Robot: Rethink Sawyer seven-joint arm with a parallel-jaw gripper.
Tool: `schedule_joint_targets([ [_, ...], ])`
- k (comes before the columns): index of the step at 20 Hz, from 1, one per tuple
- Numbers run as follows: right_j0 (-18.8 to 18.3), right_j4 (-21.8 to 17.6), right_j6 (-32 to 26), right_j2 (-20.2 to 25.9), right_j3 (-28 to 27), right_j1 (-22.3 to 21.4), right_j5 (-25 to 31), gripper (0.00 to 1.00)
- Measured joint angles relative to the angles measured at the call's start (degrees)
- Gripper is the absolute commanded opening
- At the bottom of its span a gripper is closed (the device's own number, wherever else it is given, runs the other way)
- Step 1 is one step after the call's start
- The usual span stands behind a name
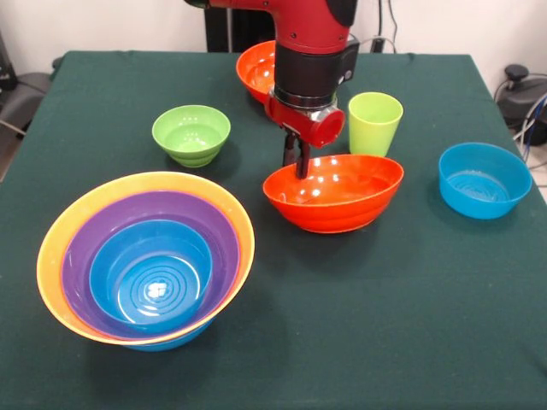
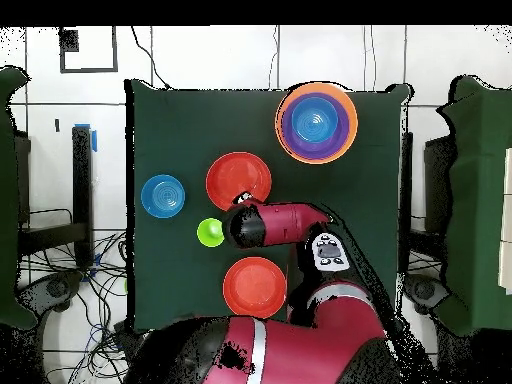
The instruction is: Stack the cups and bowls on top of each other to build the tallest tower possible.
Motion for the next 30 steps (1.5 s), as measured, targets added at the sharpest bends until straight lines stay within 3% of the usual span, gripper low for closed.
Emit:
schedule_joint_targets([
  [7, -0.1, 0.0, 0.0, 0.1, 0.1, -1.3, -0.1, 0.0],
  [17, -2.4, 0.2, 0.0, 1.5, 1.6, -8.5, 0.9, 0.0],
  [25, -7.4, 1.3, 0.0, 4.8, 3.2, -13.4, 7.4, 0.0],
  [30, -13.1, 4.0, 0.0, 10.1, 4.6, -16.4, 12.5, 0.0],
])
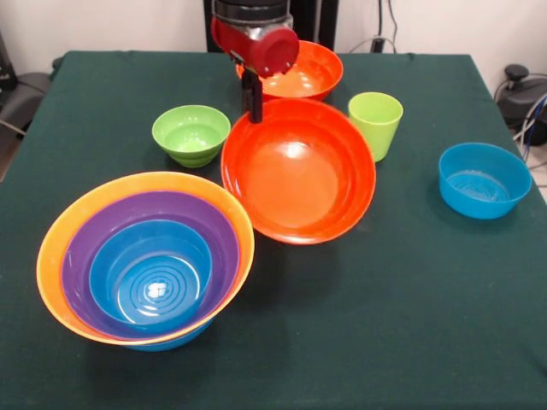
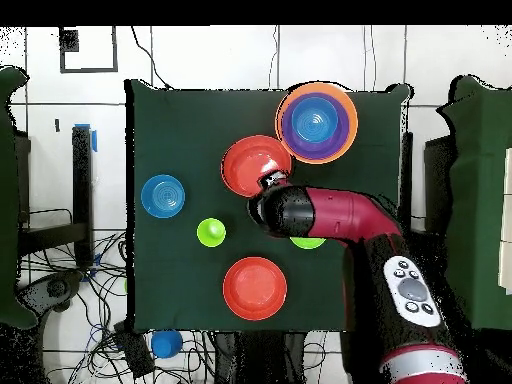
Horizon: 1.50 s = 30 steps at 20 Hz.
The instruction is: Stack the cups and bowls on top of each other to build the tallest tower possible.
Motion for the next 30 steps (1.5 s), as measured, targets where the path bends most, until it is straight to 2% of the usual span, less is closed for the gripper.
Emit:
schedule_joint_targets([
  [4, -2.8, 1.7, 0.0, 3.0, 0.4, -1.4, 3.3, 0.0],
  [8, -6.1, 3.7, 0.0, 6.7, 0.5, -3.3, 9.1, 0.0],
  [15, -8.9, 5.0, -0.4, 11.4, 0.5, -5.6, 17.0, 0.0],
  [24, -9.2, 5.0, -0.4, 15.1, -0.2, -6.5, 19.1, 0.0],
  [30, -9.3, 4.1, -0.7, 16.8, -4.1, -5.1, 19.1, 0.0],
])
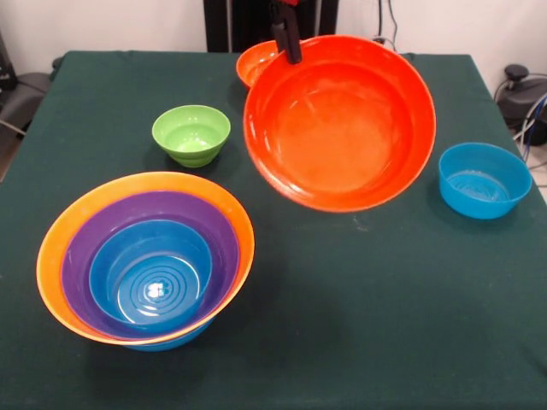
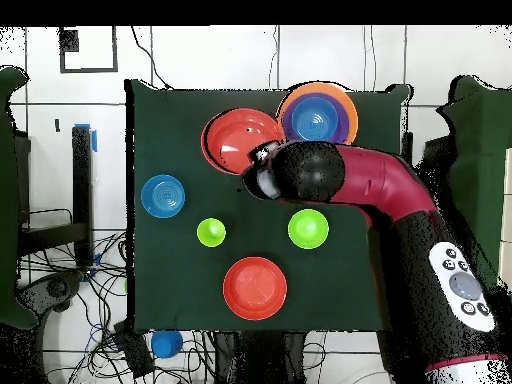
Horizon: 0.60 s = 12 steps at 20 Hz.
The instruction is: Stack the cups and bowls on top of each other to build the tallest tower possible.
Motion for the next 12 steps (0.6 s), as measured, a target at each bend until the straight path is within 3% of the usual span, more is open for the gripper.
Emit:
schedule_joint_targets([
  [12, -1.6, -6.0, -0.2, 0.5, -6.8, 3.5, 0.0, 0.0],
])
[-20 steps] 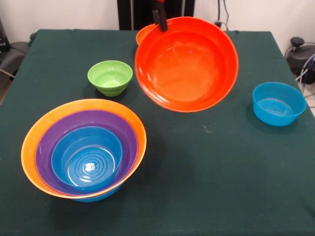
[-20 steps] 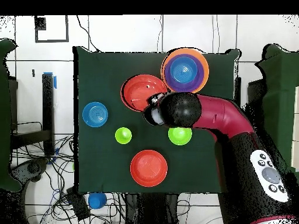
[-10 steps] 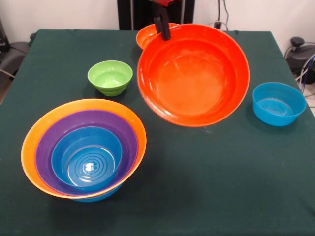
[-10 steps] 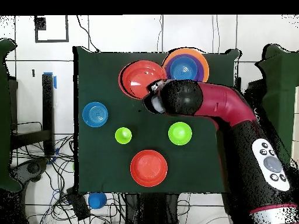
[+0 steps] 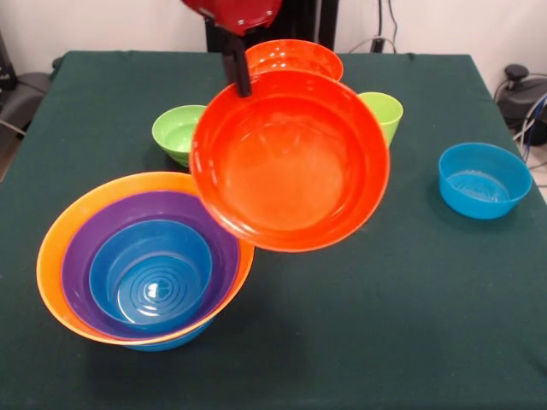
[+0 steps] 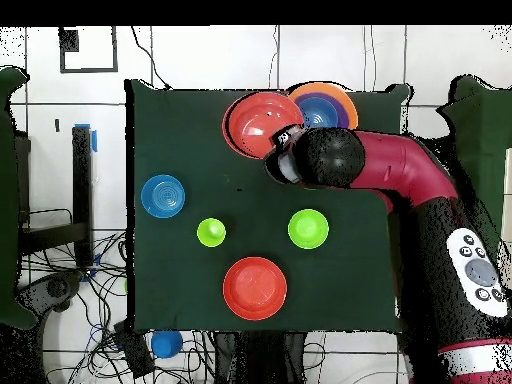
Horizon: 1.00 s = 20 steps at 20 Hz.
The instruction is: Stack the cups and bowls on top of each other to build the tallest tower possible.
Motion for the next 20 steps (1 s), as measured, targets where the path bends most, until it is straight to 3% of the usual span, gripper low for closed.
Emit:
schedule_joint_targets([
  [10, -3.8, -4.1, -0.2, 2.4, -2.6, 1.2, -3.2, 0.0],
  [20, -8.9, -9.4, -0.2, 4.7, -2.8, 5.1, -14.8, 0.0],
])
